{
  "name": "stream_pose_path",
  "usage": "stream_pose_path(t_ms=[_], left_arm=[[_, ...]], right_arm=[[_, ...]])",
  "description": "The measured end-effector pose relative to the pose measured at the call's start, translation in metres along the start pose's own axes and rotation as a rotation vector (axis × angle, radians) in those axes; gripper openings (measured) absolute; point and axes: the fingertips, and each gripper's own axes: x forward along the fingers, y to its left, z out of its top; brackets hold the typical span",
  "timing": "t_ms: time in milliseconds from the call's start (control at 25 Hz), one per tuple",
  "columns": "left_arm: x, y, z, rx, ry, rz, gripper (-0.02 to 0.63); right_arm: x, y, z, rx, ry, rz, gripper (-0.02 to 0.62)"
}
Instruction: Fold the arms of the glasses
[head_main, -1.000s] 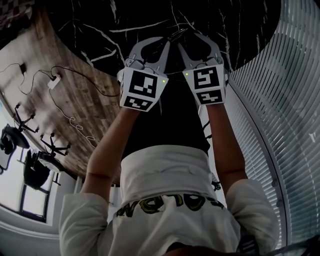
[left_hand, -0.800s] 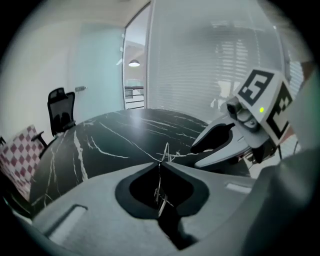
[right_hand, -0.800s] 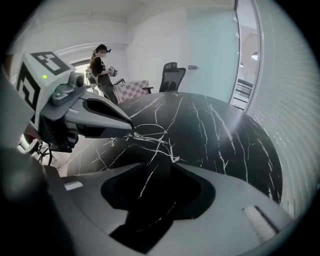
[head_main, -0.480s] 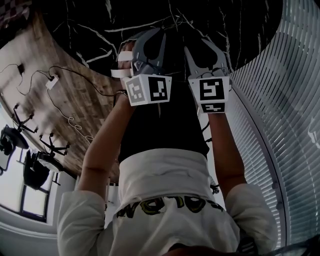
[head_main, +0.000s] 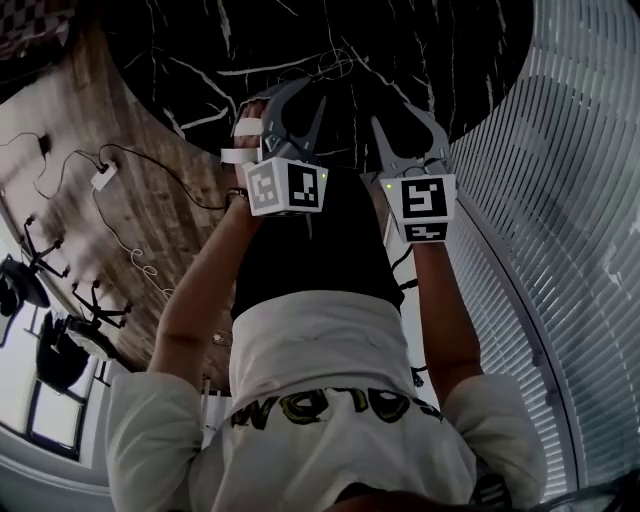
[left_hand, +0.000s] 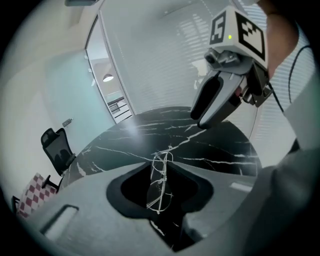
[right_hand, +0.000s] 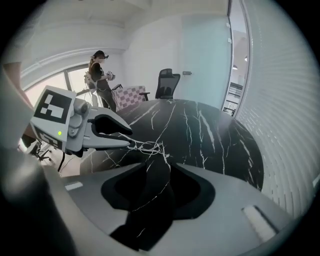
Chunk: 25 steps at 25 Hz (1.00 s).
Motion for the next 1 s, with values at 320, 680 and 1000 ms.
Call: stream_pose_path(t_ms=[320, 680, 1000], left_arm=[[-0.111, 0.044, 0.07, -0.384, -0.136, -0.023, 0.091], [-0.211, 0.074, 0.153, -0.607, -0.353, -0.04, 0.048], [-0.246, 0.085, 0.188, -0.7, -0.472, -0.073, 0.002]], right_arm=[[-0.084, 0.005, 0.075, 0.002, -0.182, 0.008, 0.112], [-0.183, 0.038, 0.159, 0.096, -0.374, 0.111, 0.095], [-0.227, 0.075, 0.215, 0.098, -0.521, 0.218, 0.037]])
